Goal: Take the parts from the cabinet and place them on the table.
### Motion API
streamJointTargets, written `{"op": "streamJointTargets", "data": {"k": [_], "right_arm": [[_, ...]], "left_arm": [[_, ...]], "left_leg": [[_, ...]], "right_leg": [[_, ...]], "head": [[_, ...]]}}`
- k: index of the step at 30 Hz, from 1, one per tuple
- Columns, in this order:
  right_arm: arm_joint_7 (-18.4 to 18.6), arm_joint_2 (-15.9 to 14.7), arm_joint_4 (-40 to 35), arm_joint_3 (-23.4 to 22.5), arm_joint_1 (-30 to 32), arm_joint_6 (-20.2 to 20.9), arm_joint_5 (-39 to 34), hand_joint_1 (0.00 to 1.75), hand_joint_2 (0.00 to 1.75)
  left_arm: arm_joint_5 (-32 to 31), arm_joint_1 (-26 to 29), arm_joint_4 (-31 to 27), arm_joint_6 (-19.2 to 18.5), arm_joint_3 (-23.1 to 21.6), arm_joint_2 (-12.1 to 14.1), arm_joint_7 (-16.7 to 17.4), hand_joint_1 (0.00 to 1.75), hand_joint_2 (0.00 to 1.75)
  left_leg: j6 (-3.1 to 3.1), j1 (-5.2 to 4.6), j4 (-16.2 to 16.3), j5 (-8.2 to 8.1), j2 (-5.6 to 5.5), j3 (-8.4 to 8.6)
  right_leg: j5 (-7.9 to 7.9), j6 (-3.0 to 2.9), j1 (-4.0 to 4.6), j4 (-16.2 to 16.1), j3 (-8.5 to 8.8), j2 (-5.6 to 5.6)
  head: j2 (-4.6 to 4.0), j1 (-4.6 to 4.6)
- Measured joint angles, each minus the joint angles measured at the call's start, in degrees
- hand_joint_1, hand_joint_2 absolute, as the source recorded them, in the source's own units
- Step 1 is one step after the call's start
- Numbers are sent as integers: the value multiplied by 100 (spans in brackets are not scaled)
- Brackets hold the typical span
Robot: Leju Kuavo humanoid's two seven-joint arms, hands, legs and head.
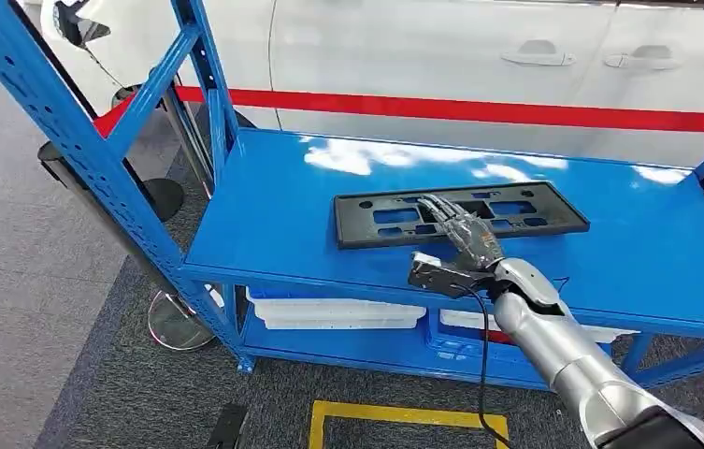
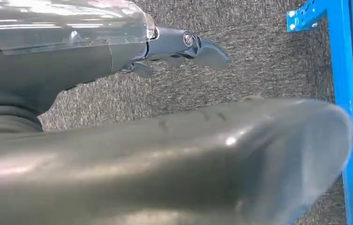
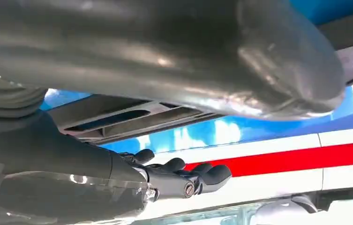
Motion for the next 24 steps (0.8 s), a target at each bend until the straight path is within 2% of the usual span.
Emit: {"op": "streamJointTargets", "data": {"k": [2,3,6,8,9,11,12,17,24], "right_arm": [[-6,0,0,-4,0,154,-144,0,0],[-18,0,0,-9,0,243,-206,0,175],[-17,0,7,-11,0,374,-207,0,175],[139,2,31,11,-5,132,134,0,175],[219,13,57,31,-16,-23,320,0,0],[317,39,124,83,-58,-218,549,0,0],[337,64,151,96,-86,-241,584,0,175],[387,142,328,149,-269,-234,676,0,175],[269,262,568,190,-463,-234,654,0,175]], "left_arm": [[0,-2,0,-7,0,0,0,0,0],[0,-2,0,-7,0,0,0,0,0],[-13,-5,0,-7,0,0,9,0,0],[-28,-9,0,-7,0,0,26,0,0],[-35,-13,0,-4,0,0,31,0,0],[-37,-23,0,2,0,0,37,0,0],[-39,-31,0,4,0,0,42,0,0],[-24,-37,0,31,0,0,42,0,0],[24,-30,0,94,13,0,29,0,0]], "left_leg": [[0,0,0,0,0,0],[0,0,0,0,0,0],[0,0,0,0,0,0],[0,0,0,0,0,0],[0,0,0,0,-1,0],[0,0,0,0,-1,0],[0,0,0,0,-1,0],[0,0,0,0,0,0],[0,0,0,0,-1,0]], "right_leg": [[0,0,0,0,0,0],[0,0,0,0,0,0],[0,0,0,0,-1,0],[0,0,1,0,1,0],[0,0,1,0,2,-1],[0,0,1,0,1,0],[0,0,1,0,1,0],[0,0,1,1,1,0],[0,0,1,1,2,-1]], "head": [[0,0],[0,0],[0,0],[0,0],[2,0],[2,0],[0,0],[0,0],[0,0]]}}
